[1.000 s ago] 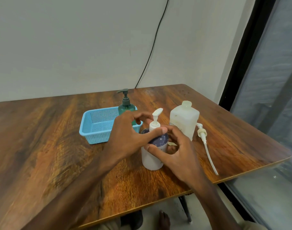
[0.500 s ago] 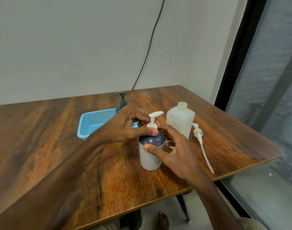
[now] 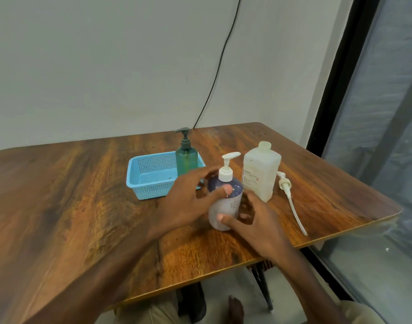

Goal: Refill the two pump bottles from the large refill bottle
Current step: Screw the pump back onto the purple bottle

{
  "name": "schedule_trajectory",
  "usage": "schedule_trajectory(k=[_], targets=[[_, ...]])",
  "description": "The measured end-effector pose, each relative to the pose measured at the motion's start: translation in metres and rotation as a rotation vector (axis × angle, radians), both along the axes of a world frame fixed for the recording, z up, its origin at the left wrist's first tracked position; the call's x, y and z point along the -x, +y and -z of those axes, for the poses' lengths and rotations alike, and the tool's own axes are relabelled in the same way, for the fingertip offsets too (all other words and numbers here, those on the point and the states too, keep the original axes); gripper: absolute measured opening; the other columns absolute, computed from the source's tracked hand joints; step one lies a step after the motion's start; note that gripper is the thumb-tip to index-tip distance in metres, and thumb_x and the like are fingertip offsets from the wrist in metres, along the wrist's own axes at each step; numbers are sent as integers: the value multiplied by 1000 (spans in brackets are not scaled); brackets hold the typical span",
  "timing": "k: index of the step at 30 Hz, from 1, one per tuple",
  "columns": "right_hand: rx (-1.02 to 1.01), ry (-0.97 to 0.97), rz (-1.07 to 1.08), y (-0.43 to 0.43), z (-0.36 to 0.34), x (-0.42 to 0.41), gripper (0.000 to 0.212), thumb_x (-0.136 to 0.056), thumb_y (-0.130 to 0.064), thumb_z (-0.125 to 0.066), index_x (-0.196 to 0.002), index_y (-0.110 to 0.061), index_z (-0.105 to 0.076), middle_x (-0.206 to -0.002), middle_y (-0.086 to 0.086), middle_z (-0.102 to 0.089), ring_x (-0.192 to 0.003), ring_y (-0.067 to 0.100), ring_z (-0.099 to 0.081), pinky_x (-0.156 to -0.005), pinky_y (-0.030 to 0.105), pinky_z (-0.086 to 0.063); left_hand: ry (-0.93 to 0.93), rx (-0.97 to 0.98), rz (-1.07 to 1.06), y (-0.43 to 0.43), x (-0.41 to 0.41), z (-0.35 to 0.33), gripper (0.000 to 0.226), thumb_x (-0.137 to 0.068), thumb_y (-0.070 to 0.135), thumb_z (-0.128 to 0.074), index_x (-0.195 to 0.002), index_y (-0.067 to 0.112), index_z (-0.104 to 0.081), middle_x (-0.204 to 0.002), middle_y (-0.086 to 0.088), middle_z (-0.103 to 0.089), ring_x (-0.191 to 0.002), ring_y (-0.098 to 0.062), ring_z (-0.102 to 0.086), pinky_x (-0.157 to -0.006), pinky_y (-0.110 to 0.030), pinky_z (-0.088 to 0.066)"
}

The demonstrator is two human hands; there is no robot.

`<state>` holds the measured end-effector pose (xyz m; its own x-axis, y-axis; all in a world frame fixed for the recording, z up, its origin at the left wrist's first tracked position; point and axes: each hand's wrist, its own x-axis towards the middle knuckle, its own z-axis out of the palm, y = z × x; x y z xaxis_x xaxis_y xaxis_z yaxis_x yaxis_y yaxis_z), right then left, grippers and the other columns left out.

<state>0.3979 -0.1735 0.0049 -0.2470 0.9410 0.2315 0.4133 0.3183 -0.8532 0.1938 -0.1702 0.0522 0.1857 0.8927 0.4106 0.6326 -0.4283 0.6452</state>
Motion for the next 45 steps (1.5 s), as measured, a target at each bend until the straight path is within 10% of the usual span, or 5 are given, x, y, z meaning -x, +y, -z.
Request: schedule_trajectory(k=[4,11,17,27,45], targets=[[-52,-34,50,-1,10,4,70,-82,-40,-78,-144,-28,-48,-137,-14,-58,-117,1,-59,-88,19,-55,-8,140,-38,-14,1,31,87,-68,73,-80,-142,43,-46,-125,34,-54,-110,18,-54,-85,-5,-46],[-32,70,-13,5,11,37,71,-78,-51,-76,-142,-37,-47,-134,-18,-62,-115,-1,-63,-96,32,-57,-233,-7,-156,-9,20,32,68,-67,51,-93,-127,29,-68,-117,21,-72,-107,8,-65,-90,-20,-57],[-56,-72,62,9,19,56,67,-81,-71,-64,-139,-38,-53,-137,-20,-56,-116,-1,-57,-96,29,-55,-274,-166,-357,-7,50,-11,56,-65,59,-87,-112,45,-61,-100,38,-61,-94,24,-59,-71,-2,-50],[-128,-164,63,5,24,61,44,-93,-63,-53,-127,-37,-61,-138,-23,-51,-127,-2,-48,-107,35,-47,-216,-74,-593,59,119,-20,56,-70,56,-88,-115,27,-69,-114,-2,-77,-83,3,-67,-65,-14,-50],[-116,-206,55,5,21,58,38,-97,-55,-52,-129,-35,-60,-143,-23,-46,-132,-8,-37,-107,15,-28,18,78,-639,65,120,16,71,-76,47,-87,-130,10,-61,-123,-8,-69,-97,-17,-64,-68,-21,-46]])
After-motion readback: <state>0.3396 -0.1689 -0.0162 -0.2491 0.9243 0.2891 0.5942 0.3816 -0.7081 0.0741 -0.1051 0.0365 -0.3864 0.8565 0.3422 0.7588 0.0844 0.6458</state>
